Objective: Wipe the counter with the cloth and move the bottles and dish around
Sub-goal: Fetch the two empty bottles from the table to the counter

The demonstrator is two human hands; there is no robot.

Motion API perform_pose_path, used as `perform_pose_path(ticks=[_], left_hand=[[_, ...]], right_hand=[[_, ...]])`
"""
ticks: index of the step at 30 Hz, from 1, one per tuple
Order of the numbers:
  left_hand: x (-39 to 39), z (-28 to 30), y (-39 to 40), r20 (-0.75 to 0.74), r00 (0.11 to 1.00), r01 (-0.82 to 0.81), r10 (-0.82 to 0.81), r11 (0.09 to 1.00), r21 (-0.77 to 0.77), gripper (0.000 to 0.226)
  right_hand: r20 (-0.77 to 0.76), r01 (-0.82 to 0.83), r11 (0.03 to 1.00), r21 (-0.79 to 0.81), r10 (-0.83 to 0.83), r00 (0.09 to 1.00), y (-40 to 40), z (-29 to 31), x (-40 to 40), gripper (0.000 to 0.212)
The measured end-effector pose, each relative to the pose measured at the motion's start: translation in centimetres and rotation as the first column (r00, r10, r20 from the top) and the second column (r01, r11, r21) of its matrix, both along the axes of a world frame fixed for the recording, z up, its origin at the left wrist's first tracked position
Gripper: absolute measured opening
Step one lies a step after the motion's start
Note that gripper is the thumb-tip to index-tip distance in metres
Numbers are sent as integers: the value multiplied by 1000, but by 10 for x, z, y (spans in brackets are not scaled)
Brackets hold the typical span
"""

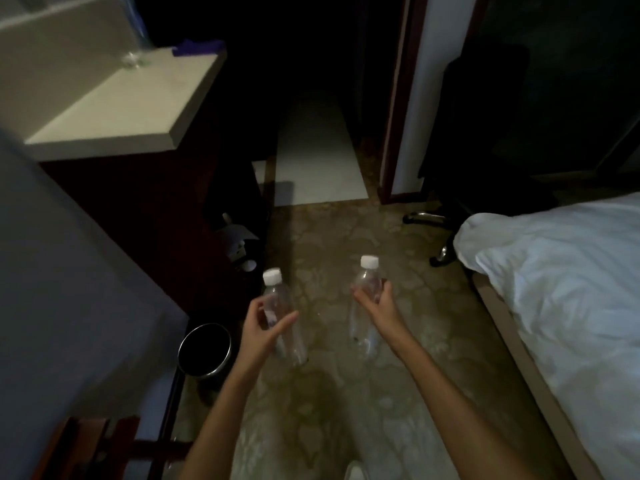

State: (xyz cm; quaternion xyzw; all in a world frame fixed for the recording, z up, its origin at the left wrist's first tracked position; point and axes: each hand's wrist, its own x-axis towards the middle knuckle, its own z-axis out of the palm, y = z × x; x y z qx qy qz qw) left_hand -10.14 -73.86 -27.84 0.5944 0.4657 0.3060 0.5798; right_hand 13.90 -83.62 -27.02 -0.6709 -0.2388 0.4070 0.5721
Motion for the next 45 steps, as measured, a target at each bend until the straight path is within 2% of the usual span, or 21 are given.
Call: perform_pose_path(ticks=[5,9,13,22,28,31,34,40,42,45], left_hand=[[66,-3,108,36,996,-85,86,996,-22,51],[121,-30,205,45,996,-79,83,993,-84,48],[178,-29,322,38,996,-80,84,993,-89,49],[290,26,578,63,998,-22,19,999,34,57],[359,40,726,153,974,-187,169,976,113,61],[380,73,791,222,930,-329,293,933,149,60],[387,131,852,282,876,-458,392,859,228,58],[326,229,958,339,760,-650,555,649,395,75],[295,247,989,327,731,-679,599,591,435,82],[248,265,1031,298,676,-720,674,519,460,84]], right_hand=[[47,-8,1000,-25,9,999,120,2,62,58],[75,16,997,-81,-10,997,219,-18,107,74],[48,3,993,-116,3,999,326,-9,153,53],[71,-55,998,27,53,996,587,56,271,68],[134,-211,965,154,191,972,783,75,344,65],[179,-355,916,187,324,929,879,105,364,54],[200,-477,839,262,437,877,980,148,363,51],[312,-702,594,393,632,710,1135,221,296,83],[362,-733,531,426,642,676,1183,234,265,80],[401,-776,434,457,678,616,1248,247,217,61]])
